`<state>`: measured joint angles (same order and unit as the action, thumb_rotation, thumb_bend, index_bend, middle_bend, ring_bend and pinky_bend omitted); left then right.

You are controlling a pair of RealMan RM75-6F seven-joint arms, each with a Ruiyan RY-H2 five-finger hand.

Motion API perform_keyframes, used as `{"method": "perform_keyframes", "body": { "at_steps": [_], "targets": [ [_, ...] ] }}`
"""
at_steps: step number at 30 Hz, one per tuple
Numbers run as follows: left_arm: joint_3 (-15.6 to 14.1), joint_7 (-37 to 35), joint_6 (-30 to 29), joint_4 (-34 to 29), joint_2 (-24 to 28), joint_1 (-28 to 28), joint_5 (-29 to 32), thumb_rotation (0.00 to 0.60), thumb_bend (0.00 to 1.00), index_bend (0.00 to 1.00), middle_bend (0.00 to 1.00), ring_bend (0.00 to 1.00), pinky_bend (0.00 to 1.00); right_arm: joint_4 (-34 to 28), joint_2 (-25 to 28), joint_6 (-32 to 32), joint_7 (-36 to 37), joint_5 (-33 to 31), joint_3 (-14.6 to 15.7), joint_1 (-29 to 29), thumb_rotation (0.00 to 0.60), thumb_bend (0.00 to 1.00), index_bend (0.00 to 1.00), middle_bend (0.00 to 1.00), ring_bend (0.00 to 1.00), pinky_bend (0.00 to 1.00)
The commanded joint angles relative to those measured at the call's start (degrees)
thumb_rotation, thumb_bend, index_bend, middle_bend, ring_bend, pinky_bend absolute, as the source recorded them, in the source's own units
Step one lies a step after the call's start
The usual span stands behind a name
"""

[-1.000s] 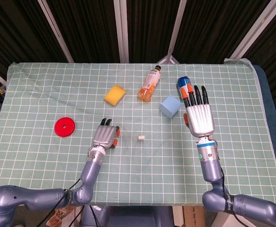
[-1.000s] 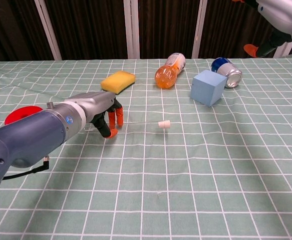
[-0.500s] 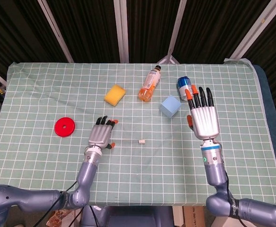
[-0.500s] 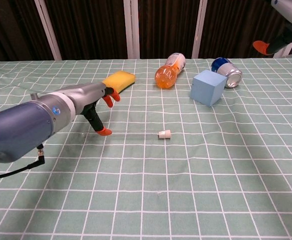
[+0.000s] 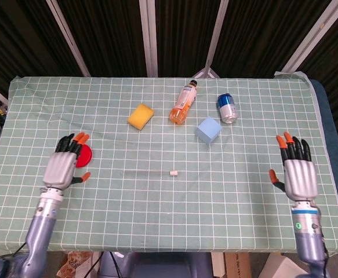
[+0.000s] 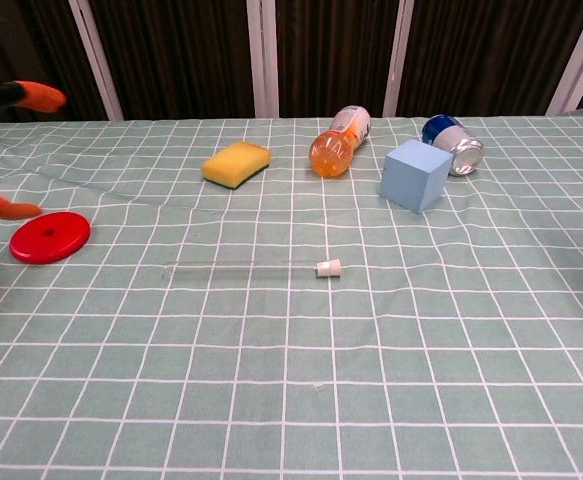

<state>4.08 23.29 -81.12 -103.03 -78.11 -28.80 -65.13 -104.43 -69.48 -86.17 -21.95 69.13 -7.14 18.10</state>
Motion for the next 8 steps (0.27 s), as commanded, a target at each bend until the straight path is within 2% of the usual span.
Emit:
{"method": "perform_keyframes", "body": {
  "at_steps": [1,5,8],
  "targets": [
    [-7.6,-9.3,-7.2,0.4,6.7,8.8,-9.4,0.6,0.25,0.06,0.06,0.0,0.0,1.2,4.2,-2.7,7.8,5.0,5.1,-6.1,0.6,0.38,0.0,0.0,0.0,0.0],
    [-11.0,-14.6,-10.4,2.9,9.6,13.7,-12.7,0.6,0.25,0.05,0.06,0.0,0.0,3.6,5.2,-4.8,12.1,8.4,7.4,-9.3,0.6,0.38,0.0,0.0,0.0,0.0],
    [-12.2,-17.6,-12.8,4.5,11.9,16.4,-15.0,0.6,0.25,0.05,0.05,0.0,0.0,5.2,5.4,-6.8,14.0,11.5,8.7,-11.3,0.6,0.38,0.0,0.0,0.0,0.0]
  ]
}}
